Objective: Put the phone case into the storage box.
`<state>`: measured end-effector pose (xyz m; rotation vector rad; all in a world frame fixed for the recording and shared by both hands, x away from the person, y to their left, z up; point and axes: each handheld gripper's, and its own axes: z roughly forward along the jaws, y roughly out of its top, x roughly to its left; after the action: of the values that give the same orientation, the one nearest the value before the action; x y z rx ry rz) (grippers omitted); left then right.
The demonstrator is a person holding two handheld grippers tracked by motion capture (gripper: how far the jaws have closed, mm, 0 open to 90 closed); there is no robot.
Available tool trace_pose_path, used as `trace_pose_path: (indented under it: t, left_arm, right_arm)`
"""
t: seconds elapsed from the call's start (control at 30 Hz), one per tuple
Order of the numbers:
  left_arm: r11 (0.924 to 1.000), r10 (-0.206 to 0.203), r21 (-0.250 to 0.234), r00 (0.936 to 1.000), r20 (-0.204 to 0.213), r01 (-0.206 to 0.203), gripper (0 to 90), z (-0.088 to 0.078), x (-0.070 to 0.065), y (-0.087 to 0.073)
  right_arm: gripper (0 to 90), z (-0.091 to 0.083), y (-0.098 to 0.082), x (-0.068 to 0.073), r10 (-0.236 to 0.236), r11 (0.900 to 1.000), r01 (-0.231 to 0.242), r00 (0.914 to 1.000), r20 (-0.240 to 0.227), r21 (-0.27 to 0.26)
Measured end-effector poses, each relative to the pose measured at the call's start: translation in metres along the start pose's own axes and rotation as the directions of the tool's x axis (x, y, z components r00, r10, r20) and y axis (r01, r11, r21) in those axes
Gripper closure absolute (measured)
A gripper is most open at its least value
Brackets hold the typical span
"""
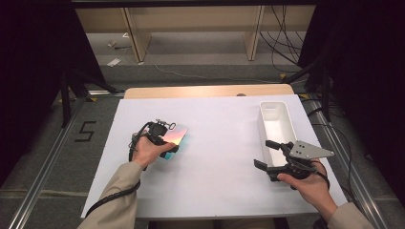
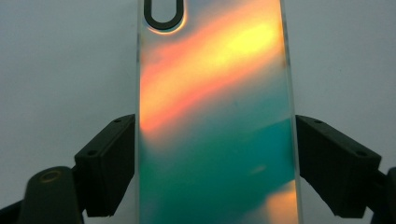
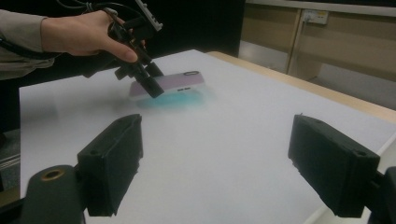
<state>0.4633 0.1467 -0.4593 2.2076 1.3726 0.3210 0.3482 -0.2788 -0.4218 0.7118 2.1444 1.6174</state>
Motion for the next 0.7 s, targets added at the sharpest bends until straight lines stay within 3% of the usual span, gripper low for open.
trace_pose_path:
  t: [0.3,0.7]
  left_arm:
    - [0.9977,0.001,-0.068,0.9999,0.011,0.0,17.1,-0.007,-0.003,0.002]
    - [0.9925,0.007,-0.122,0.9997,0.025,-0.004,17.1,-0.013,-0.007,0.002]
  right_arm:
    - [18.7,0.0,0.0,0.0,0.001,1.0,-0.001,1.0,0.001,-0.001]
    - [18.2,0.0,0.0,0.0,0.001,1.0,-0.001,1.0,0.008,-0.007]
